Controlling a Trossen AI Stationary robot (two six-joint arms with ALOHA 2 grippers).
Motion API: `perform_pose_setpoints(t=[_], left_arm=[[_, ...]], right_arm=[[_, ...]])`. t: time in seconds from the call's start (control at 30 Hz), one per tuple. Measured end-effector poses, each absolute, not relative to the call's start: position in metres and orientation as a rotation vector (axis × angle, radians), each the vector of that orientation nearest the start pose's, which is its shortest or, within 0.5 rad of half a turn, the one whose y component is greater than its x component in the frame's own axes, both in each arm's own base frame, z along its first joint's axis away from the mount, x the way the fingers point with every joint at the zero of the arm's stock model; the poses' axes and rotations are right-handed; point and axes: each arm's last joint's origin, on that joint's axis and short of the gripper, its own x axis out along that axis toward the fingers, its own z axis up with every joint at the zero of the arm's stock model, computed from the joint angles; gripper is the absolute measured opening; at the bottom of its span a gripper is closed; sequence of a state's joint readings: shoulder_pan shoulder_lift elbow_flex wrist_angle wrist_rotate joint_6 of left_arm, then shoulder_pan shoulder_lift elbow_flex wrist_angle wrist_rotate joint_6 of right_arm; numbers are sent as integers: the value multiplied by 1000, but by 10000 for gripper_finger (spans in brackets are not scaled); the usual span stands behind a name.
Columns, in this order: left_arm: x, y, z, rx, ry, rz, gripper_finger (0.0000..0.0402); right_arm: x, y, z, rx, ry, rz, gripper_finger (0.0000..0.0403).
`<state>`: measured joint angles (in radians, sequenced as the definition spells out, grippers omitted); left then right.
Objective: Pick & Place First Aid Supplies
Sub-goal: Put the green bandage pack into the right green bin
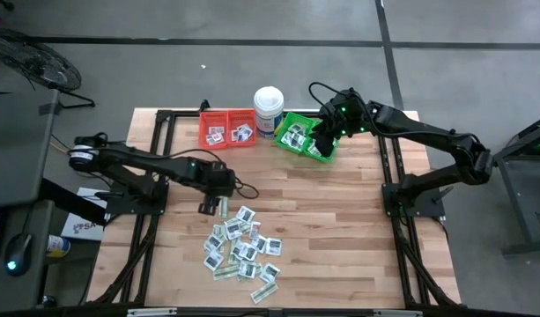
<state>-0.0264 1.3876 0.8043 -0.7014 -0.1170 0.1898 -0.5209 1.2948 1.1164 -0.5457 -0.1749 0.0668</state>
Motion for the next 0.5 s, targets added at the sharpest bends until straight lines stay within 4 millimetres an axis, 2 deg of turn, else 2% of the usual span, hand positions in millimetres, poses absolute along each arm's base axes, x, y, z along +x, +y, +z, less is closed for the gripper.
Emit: perform_pose_setpoints(t=[0.27, 0.5], left_arm=[[249, -3, 165, 268, 1329, -48, 194], [254, -3, 147, 263, 1404, -44, 190]], right_arm=[[238, -131, 309, 308, 675, -352, 119], [238, -131, 309, 307, 681, -351, 119]])
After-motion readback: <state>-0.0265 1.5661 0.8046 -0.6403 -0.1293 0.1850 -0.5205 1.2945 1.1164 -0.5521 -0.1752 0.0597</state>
